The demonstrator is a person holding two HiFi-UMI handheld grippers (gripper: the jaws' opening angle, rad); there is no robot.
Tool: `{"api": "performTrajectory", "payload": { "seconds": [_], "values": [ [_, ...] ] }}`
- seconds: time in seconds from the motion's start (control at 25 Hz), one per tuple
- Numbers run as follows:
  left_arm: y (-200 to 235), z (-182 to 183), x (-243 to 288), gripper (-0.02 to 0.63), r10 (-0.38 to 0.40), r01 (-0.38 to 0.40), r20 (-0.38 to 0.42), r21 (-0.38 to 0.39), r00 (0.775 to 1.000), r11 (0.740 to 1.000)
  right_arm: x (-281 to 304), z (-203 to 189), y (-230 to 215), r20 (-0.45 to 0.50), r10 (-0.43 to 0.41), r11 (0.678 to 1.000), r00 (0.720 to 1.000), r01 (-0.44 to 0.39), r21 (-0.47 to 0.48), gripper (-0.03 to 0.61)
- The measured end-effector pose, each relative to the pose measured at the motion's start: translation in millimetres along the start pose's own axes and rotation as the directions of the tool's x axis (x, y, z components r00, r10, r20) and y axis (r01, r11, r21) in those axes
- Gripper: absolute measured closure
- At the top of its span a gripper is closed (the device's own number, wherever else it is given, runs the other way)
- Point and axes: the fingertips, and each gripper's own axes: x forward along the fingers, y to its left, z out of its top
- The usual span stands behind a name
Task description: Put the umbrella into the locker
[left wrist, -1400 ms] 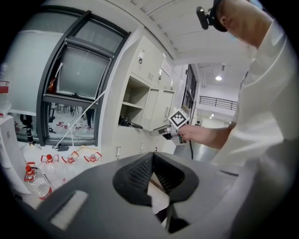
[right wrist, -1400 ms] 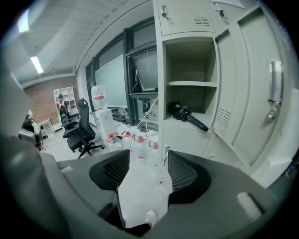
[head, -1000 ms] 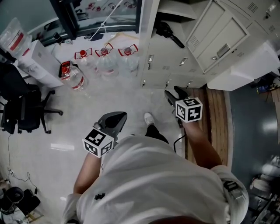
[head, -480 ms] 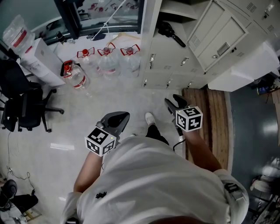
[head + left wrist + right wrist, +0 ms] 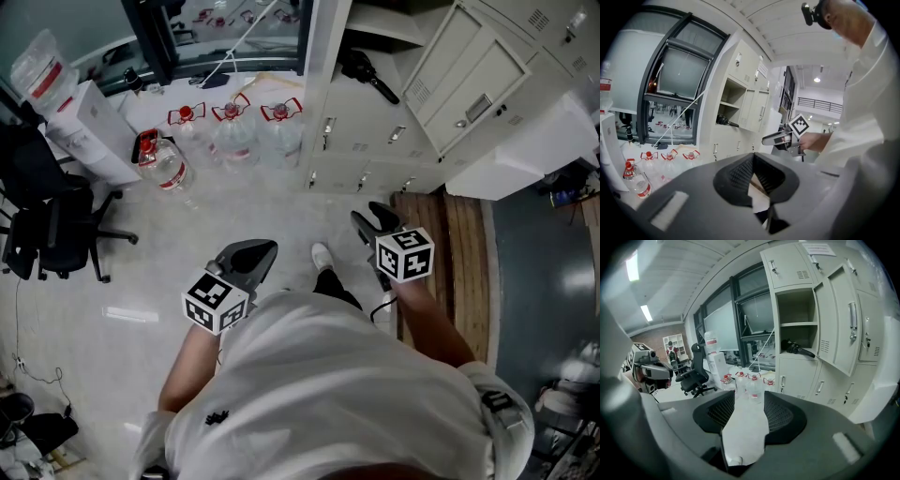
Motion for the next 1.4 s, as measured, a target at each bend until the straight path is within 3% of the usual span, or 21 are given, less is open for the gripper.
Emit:
{"api": "performTrajectory", "payload": {
  "seconds": [0.52,1.4],
  "values": [
    [-2,1,7,0.558,-0.01,0.01,-0.008,0.001,1.0,1.0,-3,2,1,0.014,0.02,1.0,1.0,-0.02,-0.016,0.387],
    [-2,0,16,0.558,-0.021,0.02,-0.025,-0.001,0.999,1.0,-8,4,-13,0.025,-0.025,0.998,0.999,0.026,-0.056,0.503]
  ]
}}
